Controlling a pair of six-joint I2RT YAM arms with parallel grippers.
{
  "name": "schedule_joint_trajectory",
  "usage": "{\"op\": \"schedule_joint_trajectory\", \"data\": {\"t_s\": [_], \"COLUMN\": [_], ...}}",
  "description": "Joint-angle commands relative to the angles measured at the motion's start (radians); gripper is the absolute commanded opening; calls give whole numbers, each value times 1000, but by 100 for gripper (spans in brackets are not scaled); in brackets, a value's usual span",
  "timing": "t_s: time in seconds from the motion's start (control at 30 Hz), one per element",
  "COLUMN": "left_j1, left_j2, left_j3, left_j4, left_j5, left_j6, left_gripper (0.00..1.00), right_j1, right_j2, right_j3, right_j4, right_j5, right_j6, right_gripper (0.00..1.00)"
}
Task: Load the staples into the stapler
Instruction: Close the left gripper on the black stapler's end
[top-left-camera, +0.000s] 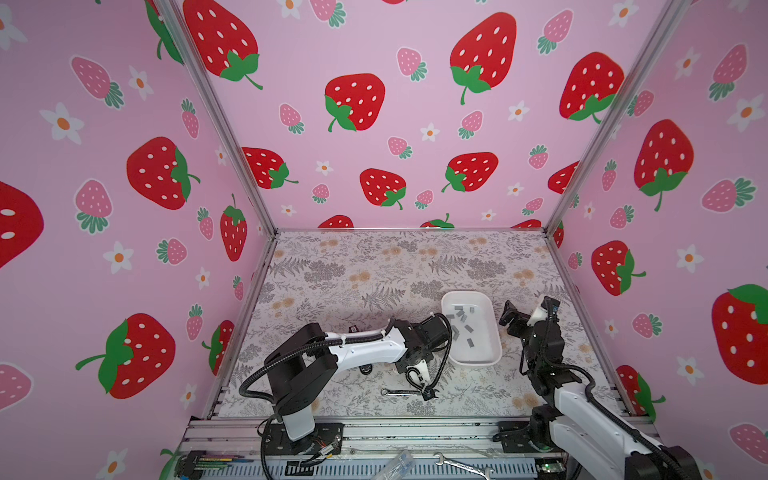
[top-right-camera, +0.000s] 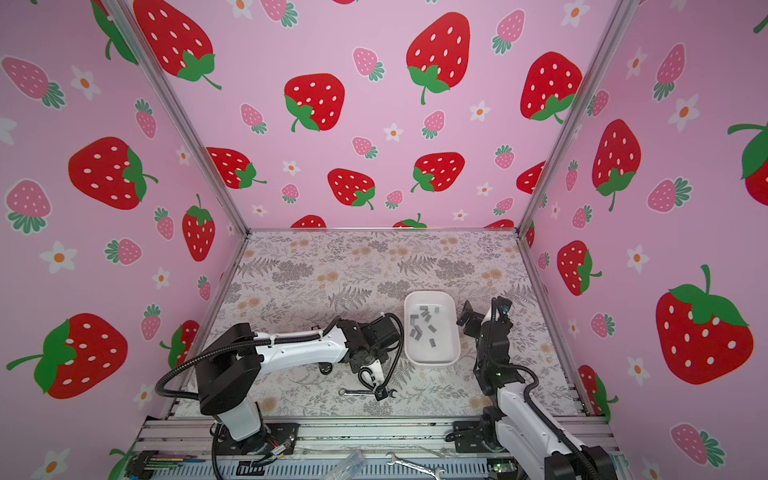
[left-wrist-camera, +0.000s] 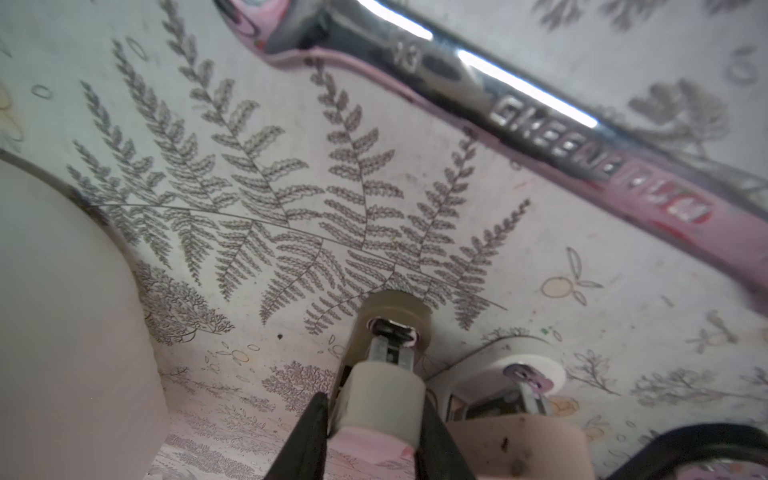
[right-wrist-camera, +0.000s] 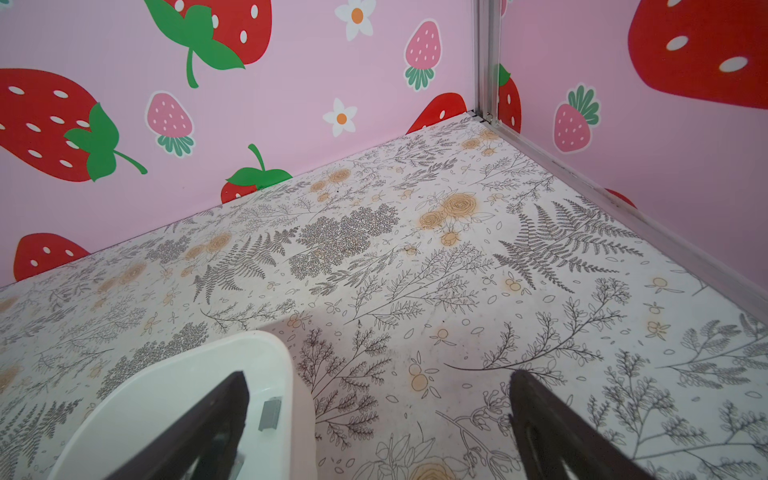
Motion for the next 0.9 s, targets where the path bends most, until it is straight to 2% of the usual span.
{"op": "schedule_joint_trajectory", "data": {"t_s": [0.0, 0.23, 0.43, 0.67, 0.87], "left_j1": [-7, -9, -9, -10, -10], "left_j2": [26, 28, 16, 15, 12], "left_j3": [48, 62, 74, 72, 72], "left_j4": [-31, -79, -128, -133, -103], "left_j5": [-8, 42, 103, 120, 137], "left_j6": [23, 24, 1, -5, -33], "left_gripper": [35, 30, 38, 38, 27], "right_j1": [4, 4, 4, 4, 4], "right_j2": [-13, -11, -10, -18, -18], "right_j3": [24, 24, 24, 21, 21], "right_j4": [8, 13, 13, 13, 13], "right_j5": [-2, -3, -7, -8, -10], "right_j6": [4, 4, 1, 1, 2], "right_gripper": [99, 99, 99, 99, 99]}}
